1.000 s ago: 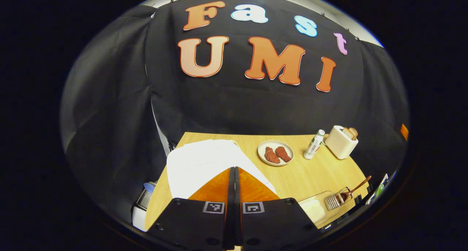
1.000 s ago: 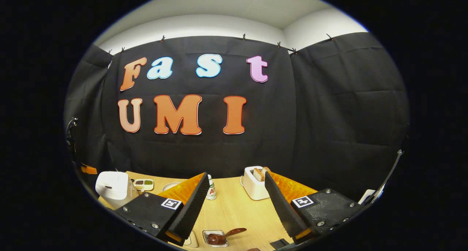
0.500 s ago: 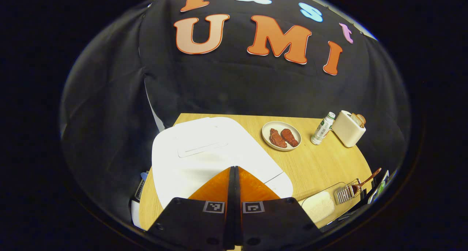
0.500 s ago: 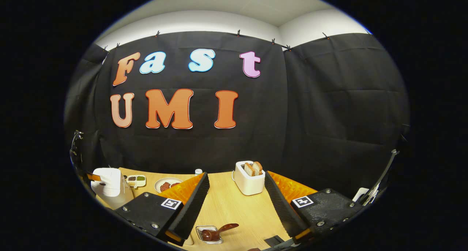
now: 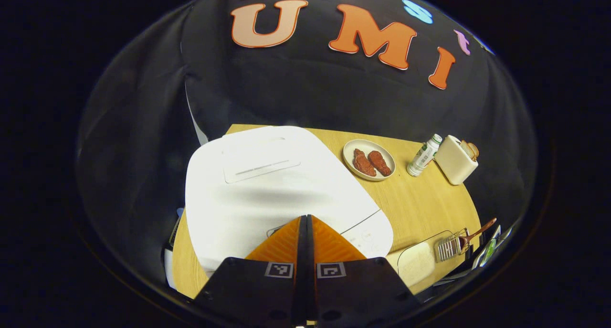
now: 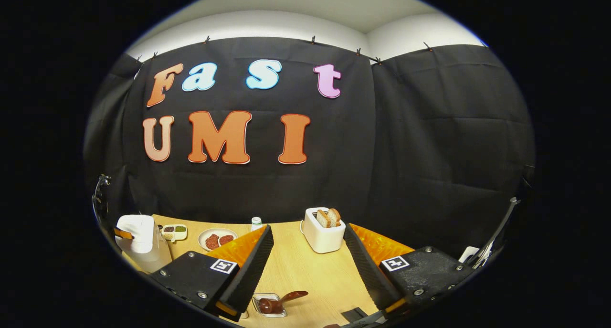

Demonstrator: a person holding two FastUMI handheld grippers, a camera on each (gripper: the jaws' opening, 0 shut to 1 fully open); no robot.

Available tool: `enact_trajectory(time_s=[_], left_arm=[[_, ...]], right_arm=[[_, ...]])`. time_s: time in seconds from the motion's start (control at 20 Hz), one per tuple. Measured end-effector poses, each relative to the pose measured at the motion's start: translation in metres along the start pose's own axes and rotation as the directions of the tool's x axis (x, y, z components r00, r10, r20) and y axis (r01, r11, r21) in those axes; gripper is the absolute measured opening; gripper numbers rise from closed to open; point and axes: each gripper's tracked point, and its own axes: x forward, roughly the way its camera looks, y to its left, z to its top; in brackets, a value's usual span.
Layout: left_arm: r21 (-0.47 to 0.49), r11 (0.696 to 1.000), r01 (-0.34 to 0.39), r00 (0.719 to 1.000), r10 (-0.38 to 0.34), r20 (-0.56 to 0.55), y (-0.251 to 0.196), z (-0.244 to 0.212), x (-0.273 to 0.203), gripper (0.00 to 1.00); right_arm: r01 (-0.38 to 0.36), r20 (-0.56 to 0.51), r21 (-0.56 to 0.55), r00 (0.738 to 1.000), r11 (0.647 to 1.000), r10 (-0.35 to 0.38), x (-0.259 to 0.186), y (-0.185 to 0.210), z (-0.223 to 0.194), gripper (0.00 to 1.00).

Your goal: Close the left gripper, press the button to open the rice cooker; take a wooden spoon from the chopstick holder with the right hand, scoop a spoonful of rice and pour it into the rice cooker, then put the wooden spoon back into the chopstick holder.

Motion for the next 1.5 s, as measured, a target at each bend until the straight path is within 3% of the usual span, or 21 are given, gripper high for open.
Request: enact_trajectory(time_s=[0.2,0.45,0.65,0.85,1.15,1.5], left_arm=[[0.002,1.000,-0.025,0.998,0.025,0.063,0.000,0.005,-0.002,0.04],[0.031,0.996,-0.087,0.975,0.079,0.208,0.006,0.051,-0.039,0.04],[0.036,0.989,-0.142,0.927,0.119,0.356,0.007,0.098,-0.083,0.04],[0.010,0.990,-0.140,0.883,0.120,0.453,-0.001,0.117,-0.131,0.04],[-0.056,0.981,-0.185,0.777,0.181,0.602,0.010,0.144,-0.196,0.05],[-0.081,0.969,-0.232,0.731,0.228,0.643,0.024,0.143,-0.237,0.06]], right_arm=[[-0.009,-0.017,0.030,1.000,1.000,0.009,0.000,0.000,-0.012,0.95],[-0.004,-0.017,0.041,1.000,0.999,0.005,-0.003,-0.004,-0.017,0.94],[-0.003,-0.017,0.045,1.000,0.999,0.003,-0.006,-0.010,-0.025,0.94],[-0.018,-0.002,0.080,1.000,0.997,0.018,-0.004,-0.010,-0.041,0.94],[-0.053,-0.057,0.125,0.997,0.991,0.060,0.015,0.001,-0.094,0.94],[-0.064,-0.184,0.196,0.978,0.978,0.101,0.039,0.012,-0.172,0.95]])
